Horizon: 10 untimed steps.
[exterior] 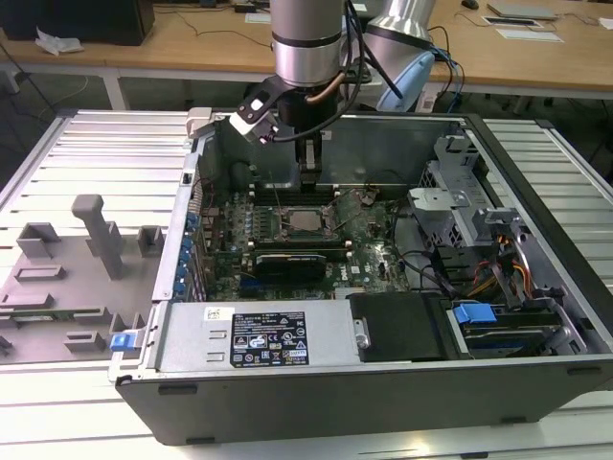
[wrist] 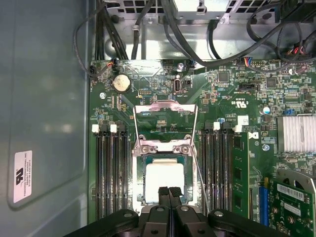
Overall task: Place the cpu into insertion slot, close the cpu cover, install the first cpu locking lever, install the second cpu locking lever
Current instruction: 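Close the cpu cover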
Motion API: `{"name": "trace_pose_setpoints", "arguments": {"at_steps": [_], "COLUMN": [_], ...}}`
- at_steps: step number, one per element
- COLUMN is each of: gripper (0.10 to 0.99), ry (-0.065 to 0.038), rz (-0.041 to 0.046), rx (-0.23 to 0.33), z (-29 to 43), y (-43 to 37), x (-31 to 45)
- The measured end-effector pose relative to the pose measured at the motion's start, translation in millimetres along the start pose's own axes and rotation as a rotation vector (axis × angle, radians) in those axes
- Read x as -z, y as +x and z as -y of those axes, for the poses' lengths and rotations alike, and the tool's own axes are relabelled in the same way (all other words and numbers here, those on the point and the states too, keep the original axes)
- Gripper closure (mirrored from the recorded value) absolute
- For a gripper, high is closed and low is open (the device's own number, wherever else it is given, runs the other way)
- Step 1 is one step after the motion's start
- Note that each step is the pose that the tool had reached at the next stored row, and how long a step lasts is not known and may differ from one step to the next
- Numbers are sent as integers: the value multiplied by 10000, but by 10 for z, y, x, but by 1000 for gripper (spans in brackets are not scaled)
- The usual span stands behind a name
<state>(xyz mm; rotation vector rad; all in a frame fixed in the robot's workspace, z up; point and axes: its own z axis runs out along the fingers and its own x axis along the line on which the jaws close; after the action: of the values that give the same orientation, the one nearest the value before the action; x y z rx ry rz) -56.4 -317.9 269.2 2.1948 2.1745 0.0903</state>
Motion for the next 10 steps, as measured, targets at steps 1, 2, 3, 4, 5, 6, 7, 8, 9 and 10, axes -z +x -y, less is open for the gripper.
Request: {"name": "trace_pose_setpoints", "arguments": {"at_steps": [1, 2, 3, 4, 5, 6, 7, 8, 9, 10], "gripper": [980, 980, 980, 980, 980, 980, 980, 980, 980, 980], "ry": [1, 1, 1, 0, 1, 1, 0, 4, 1, -1], "rz": [1, 0, 0, 0, 0, 1, 1, 6, 2, -2], "rx": [0, 0, 0, 0, 0, 0, 0, 0, 0, 0], "z": [0, 0, 0, 0, 0, 0, 0, -1, -2, -3], "y": [0, 0, 0, 0, 0, 0, 0, -1, 0, 0], "x": [1, 1, 2, 2, 2, 3, 3, 14, 31, 33]}}
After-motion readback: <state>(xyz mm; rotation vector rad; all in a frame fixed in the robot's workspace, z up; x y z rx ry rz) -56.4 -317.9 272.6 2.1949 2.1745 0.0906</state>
